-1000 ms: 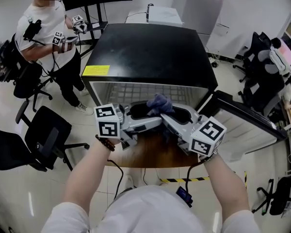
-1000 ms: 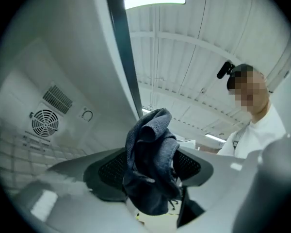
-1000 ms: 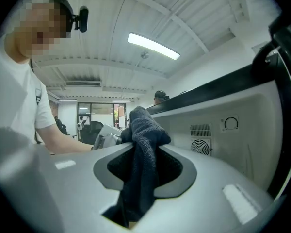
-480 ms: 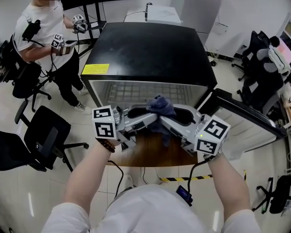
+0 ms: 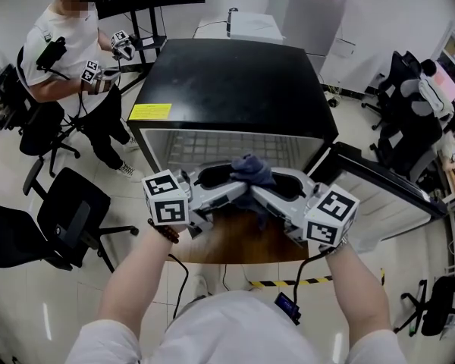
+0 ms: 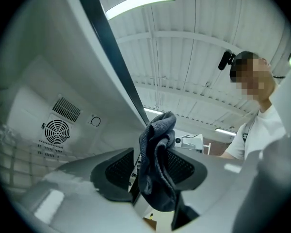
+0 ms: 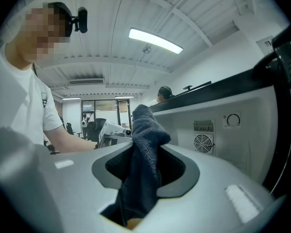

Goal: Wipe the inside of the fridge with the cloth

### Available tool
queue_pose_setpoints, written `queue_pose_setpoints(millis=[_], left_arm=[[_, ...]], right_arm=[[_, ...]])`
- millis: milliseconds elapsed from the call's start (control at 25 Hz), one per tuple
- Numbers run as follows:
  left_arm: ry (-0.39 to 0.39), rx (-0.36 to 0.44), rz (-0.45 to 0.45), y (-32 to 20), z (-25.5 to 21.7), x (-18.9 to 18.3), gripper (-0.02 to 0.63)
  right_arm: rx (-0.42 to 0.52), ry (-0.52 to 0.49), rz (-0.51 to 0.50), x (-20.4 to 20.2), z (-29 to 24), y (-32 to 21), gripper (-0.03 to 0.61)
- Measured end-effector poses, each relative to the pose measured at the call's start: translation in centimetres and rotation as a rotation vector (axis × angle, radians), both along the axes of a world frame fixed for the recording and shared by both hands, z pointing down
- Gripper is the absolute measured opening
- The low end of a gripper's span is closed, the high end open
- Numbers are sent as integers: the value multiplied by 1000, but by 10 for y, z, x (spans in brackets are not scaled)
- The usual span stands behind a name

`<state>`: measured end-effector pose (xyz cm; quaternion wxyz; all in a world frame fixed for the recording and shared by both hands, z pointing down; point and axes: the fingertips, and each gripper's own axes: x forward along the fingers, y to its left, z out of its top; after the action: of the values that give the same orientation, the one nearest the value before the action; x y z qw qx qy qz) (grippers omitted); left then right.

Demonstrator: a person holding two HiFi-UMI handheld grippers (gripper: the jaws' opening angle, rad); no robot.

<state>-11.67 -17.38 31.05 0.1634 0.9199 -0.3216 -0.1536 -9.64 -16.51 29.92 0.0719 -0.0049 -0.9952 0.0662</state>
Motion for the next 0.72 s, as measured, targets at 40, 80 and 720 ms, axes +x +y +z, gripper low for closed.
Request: queue_pose_setpoints(millis=[40, 80, 720], left_arm=[[15, -6, 7, 1, 0, 0, 206], [29, -10, 13, 1, 0, 0, 215], [-11, -20, -12, 10, 8, 12, 232]], right_arm=[[-12, -3, -7, 0, 0, 1, 140], [-25, -8, -16, 0, -1, 3, 140], [-74, -13, -74, -6, -4, 23, 245]])
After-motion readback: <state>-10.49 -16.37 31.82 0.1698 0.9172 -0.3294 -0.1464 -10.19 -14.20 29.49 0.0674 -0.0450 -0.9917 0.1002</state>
